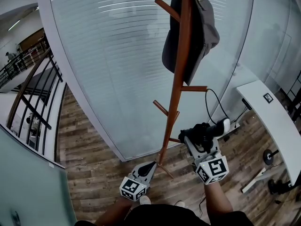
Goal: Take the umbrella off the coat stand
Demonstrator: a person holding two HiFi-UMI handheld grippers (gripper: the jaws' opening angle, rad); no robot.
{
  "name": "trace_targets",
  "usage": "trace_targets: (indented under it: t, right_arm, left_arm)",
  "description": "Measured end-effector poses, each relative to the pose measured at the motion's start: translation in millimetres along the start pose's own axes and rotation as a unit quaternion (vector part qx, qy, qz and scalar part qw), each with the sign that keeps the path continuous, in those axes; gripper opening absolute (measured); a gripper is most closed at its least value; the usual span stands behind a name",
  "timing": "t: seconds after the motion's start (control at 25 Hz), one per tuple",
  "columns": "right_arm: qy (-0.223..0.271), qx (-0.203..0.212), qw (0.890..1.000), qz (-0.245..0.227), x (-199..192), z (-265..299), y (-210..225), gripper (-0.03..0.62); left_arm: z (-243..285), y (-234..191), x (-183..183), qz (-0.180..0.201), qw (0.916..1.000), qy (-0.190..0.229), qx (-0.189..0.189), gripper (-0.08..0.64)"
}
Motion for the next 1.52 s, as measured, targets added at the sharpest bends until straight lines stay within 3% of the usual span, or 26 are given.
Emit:
trace_targets:
  t: [0.24, 0.52, 0.72, 1.0, 1.24, 1.52]
  right_arm:
    - [0.015, 0.011, 1.000, -0.010, 6, -11, 4, 0.249]
    - [0.006, 0.044, 0.999, -0.018, -11, -32, 4, 0.249]
    - [-0.012, 0.068, 0.996, -0.049, -19, -51, 2, 0.249]
    - [-0.004, 0.050, 0.999, 0.015, -45, -70, 0, 0.249]
    - [-0.079, 0.026, 0.996, 0.045, -77, -82, -4, 0.249]
    - [-0.078, 0.031, 0.996, 0.039, -114, -94, -7, 0.247]
  left_arm:
    - [9, 17, 17, 0.050, 0.9985, 0.015, 0.017, 0.015]
    - [16, 17, 22, 0.043, 0.9963, 0.014, 0.073, 0.015]
    - [20, 25, 24, 0.047, 0.9962, 0.013, 0.073, 0.015]
    - [30, 41, 29, 0.060, 0.9966, 0.013, 0.055, 0.015]
    - [32, 45, 28, 0.057, 0.9959, 0.014, 0.069, 0.015]
    - [32, 48, 16, 0.044, 0.9962, 0.006, 0.075, 0.015]
Point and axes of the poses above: the fingertips, and each gripper's own axes: z forward along the fingers, y to its right, x out of its top, the point moved 4 cm from there along -z, backward along the fingers, and after that the axes turned 7 degrees about x, right-handed, at the moved point
